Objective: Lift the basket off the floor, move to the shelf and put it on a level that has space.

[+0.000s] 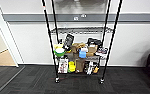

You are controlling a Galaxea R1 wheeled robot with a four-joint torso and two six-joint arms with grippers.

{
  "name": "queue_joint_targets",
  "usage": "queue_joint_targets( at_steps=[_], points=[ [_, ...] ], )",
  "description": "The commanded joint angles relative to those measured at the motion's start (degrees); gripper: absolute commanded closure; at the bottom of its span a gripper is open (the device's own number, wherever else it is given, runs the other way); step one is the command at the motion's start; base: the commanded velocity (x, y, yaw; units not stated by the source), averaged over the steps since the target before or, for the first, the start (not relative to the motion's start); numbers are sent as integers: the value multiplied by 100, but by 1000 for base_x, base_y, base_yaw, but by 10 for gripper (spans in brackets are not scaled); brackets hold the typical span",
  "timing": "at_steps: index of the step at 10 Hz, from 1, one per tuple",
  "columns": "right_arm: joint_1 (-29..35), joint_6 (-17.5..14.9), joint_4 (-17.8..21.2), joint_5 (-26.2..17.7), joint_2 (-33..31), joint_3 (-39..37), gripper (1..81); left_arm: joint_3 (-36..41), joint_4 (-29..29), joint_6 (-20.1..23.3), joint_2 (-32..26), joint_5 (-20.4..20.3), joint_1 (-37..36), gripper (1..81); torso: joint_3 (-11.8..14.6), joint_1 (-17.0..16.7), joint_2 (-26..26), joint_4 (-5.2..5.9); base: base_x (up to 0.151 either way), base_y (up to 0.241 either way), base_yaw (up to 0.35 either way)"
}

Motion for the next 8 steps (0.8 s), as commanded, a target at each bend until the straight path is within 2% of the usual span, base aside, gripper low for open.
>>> queue_joint_targets(
  at_steps=[1, 3, 6, 7, 8],
  points=[
    [599, 45, 155, -235, -93, 74, 10, 65, -39, -8, -6, 196, -678, 10, 5, -2, 5, 0, 0, 0, 0],
    [740, 63, 164, -244, -67, 82, 10, 57, 31, 1, 55, 187, -678, 10, -78, 59, -83, 0, 0, 0, 0],
    [925, 98, 234, -366, 4, 91, 10, 22, 224, 27, 91, -173, -704, 10, -64, 57, -66, 0, 0, 0, 0],
    [925, 98, 251, -358, 4, 100, 10, -48, 224, 27, 91, -182, -739, 10, -236, 57, -66, 0, 0, 0, 0],
    [977, 107, 252, -358, 12, 99, 10, -145, 224, 27, 100, -182, -783, 10, -600, 57, -66, 0, 0, 0, 0]
  ],
)
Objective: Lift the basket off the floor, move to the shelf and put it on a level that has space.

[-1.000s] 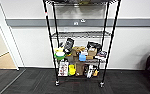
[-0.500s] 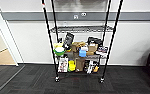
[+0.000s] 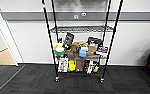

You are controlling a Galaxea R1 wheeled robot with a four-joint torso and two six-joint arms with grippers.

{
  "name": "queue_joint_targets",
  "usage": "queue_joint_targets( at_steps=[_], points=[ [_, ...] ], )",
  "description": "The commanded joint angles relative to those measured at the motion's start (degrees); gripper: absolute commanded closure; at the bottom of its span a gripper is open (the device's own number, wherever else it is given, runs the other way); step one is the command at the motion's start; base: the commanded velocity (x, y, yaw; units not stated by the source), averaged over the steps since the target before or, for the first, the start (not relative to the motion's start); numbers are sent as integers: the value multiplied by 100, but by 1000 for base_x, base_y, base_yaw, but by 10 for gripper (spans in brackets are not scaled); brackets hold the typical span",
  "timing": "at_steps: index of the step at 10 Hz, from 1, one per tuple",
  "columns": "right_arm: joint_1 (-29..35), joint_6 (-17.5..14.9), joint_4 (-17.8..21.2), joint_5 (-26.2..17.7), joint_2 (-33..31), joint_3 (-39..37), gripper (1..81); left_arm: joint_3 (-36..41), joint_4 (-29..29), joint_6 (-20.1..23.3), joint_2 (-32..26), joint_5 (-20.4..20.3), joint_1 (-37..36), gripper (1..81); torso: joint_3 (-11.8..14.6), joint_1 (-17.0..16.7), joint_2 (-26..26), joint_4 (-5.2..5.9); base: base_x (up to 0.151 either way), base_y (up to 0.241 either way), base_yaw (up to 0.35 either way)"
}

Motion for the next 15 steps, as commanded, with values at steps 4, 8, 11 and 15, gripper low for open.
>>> queue_joint_targets(
  at_steps=[4, 8, 11, 15],
  points=[
    [734, 56, 181, -295, -60, 102, 10, -160, 212, 27, -4, 213, -1112, 10, -945, 0, -2, 0, 0, 0, 0],
    [796, 170, 182, -286, -78, 180, 10, -160, 388, 36, -4, 221, -1490, 10, -1014, 4, 2, 0, 0, 0, 0],
    [884, 223, 182, -260, -96, 365, 10, -178, 582, 36, 23, 213, -1517, 10, -1379, 6, 2, 0, 0, 0, 0],
    [857, 249, 182, -207, -148, 374, 10, -178, 599, 36, 75, 178, -1561, 10, -1534, 6, 5, 0, 0, 0, 0]
  ],
)
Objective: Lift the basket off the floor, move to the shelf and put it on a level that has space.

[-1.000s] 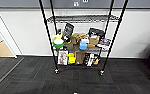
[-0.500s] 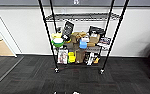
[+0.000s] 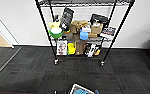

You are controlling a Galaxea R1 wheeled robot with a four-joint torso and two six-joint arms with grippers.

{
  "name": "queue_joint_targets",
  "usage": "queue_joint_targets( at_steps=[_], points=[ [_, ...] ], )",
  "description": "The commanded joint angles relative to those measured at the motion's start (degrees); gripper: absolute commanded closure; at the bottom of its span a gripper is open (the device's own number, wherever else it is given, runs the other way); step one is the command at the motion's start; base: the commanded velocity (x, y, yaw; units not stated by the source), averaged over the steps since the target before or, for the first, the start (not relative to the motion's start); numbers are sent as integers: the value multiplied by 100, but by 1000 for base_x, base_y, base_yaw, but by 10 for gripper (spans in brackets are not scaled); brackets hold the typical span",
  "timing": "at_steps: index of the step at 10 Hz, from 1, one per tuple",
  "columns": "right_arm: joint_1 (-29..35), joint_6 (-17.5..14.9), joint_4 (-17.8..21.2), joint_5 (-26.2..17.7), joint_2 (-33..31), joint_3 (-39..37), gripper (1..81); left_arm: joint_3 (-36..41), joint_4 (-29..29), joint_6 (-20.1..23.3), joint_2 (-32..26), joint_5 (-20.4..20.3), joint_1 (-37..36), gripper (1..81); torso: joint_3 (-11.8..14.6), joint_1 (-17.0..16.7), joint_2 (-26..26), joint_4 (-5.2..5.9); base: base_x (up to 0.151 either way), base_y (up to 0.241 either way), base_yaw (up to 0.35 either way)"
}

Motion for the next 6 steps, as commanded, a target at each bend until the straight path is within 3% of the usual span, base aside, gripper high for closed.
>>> queue_joint_targets(
  at_steps=[1, 6],
  points=[
    [364, 37, 75, -263, -127, 68, 10, 25, 51, 33, 57, 174, -721, 10, 2, 0, 0, 0, 0, 0, 0],
    [390, 124, 75, -245, -180, 147, 10, -125, 51, 33, 347, 15, -792, 10, -59, 2, 5, 0, 0, 0, 0]
  ],
)
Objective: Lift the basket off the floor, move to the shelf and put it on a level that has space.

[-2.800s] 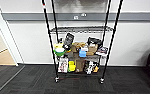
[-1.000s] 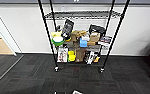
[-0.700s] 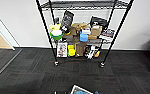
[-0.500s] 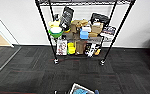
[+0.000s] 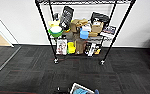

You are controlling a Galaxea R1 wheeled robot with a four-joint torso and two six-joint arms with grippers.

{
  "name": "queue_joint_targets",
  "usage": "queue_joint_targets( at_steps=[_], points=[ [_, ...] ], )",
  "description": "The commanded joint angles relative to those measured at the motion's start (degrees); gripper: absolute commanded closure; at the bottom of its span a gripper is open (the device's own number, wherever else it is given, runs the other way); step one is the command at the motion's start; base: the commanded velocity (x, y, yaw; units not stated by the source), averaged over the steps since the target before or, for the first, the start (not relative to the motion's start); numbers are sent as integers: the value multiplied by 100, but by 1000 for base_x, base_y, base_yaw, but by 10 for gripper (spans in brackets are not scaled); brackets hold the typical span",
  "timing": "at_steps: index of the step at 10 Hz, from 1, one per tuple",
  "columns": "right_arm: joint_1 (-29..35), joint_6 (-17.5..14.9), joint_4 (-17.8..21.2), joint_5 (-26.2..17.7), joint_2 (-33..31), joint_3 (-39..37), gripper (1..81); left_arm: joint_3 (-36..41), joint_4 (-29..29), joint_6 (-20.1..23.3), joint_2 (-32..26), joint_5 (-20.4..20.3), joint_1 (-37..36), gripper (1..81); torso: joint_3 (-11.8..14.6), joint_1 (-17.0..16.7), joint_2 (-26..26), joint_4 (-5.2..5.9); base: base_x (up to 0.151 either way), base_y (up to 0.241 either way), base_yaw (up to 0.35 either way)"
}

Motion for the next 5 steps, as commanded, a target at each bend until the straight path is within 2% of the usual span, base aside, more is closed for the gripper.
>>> queue_joint_targets(
  at_steps=[1, 5],
  points=[
    [392, 172, 59, -267, -85, 162, 10, -6, 40, 35, 128, 95, -552, 10, 0, 0, 0, 0, 0, 0, 0],
    [523, 506, 59, 58, -67, 233, 10, 11, 110, 35, 278, 130, -560, 10, 0, 0, 2, 0, 0, 0, 0]
  ],
)
